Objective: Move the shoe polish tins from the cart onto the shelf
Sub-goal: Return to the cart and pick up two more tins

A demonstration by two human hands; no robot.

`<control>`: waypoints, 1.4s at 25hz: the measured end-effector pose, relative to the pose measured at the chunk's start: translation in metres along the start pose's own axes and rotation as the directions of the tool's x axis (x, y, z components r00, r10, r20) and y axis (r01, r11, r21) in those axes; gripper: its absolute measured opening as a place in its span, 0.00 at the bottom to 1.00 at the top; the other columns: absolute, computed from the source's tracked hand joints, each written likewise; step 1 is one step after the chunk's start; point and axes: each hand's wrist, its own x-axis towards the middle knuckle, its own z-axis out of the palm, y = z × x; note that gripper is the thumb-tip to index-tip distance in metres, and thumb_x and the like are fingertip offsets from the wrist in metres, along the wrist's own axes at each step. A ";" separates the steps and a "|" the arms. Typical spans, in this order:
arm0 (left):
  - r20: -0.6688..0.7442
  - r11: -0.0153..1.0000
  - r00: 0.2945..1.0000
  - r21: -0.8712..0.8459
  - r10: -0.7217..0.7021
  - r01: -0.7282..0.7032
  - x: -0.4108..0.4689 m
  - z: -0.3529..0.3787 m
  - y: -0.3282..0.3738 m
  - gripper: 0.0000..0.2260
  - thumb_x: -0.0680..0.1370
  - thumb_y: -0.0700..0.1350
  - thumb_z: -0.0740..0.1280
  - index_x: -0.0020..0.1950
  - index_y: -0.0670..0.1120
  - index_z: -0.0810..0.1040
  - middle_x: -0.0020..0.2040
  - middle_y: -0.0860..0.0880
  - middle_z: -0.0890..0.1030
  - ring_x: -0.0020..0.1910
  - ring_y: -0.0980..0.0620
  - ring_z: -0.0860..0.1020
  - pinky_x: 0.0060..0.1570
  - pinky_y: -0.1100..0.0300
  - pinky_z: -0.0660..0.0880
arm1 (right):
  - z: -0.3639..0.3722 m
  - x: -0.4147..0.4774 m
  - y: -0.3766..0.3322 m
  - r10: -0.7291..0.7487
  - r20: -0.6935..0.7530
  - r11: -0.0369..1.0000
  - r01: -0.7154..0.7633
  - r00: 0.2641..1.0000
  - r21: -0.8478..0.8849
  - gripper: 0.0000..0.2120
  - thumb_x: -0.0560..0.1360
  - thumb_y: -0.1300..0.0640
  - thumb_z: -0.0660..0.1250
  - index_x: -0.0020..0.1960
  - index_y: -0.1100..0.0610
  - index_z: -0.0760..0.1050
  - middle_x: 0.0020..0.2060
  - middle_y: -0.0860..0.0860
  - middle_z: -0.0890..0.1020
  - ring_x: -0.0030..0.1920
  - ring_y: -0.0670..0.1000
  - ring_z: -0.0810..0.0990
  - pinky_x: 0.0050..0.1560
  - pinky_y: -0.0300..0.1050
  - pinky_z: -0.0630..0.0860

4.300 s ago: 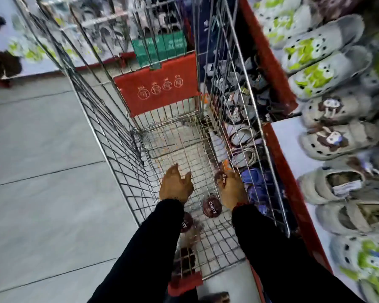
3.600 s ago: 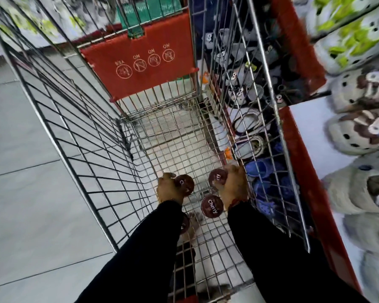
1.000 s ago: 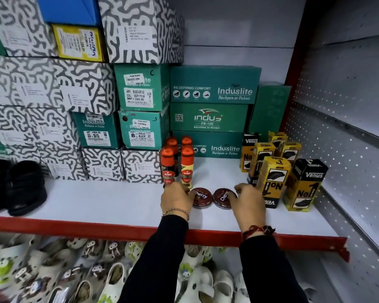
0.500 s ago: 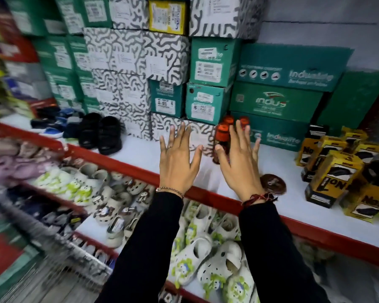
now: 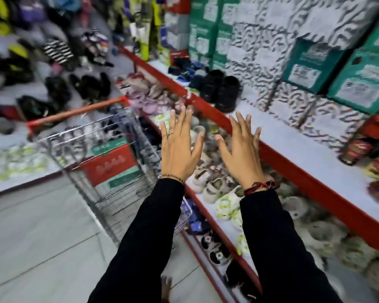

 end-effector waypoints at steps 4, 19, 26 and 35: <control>-0.024 0.977 0.977 -0.008 -0.214 0.214 -0.033 -0.009 -0.080 0.27 0.82 0.58 0.51 0.80 0.51 0.56 0.81 0.53 0.57 0.82 0.53 0.49 0.80 0.53 0.43 | 0.078 -0.005 -0.037 -0.107 0.219 0.993 0.094 0.970 0.073 0.30 0.81 0.46 0.56 0.80 0.56 0.56 0.82 0.52 0.51 0.82 0.53 0.45 0.80 0.61 0.38; 0.492 0.083 -0.013 0.174 -0.871 0.981 -0.215 0.176 -0.315 0.24 0.78 0.44 0.67 0.73 0.41 0.69 0.70 0.40 0.75 0.68 0.42 0.75 0.67 0.56 0.71 | 0.428 -0.088 -0.011 0.112 0.959 0.992 -0.094 0.262 -0.090 0.21 0.76 0.60 0.66 0.68 0.64 0.72 0.68 0.62 0.73 0.68 0.59 0.74 0.67 0.44 0.70; 0.426 0.009 -0.190 0.421 -0.884 0.907 -0.264 0.252 -0.354 0.21 0.79 0.50 0.64 0.69 0.41 0.71 0.67 0.37 0.72 0.67 0.35 0.74 0.65 0.49 0.72 | 0.522 -0.109 0.016 0.286 0.933 0.945 -0.224 0.217 -0.238 0.26 0.75 0.57 0.71 0.69 0.63 0.70 0.68 0.60 0.74 0.68 0.60 0.75 0.69 0.52 0.72; 0.412 0.081 -0.176 0.534 -0.894 0.841 -0.282 0.278 -0.366 0.29 0.72 0.53 0.72 0.67 0.41 0.70 0.66 0.40 0.68 0.63 0.36 0.76 0.62 0.47 0.75 | 0.544 -0.115 0.032 0.375 0.902 0.920 -0.212 0.216 -0.331 0.36 0.67 0.56 0.79 0.70 0.61 0.68 0.68 0.59 0.70 0.67 0.61 0.75 0.68 0.53 0.73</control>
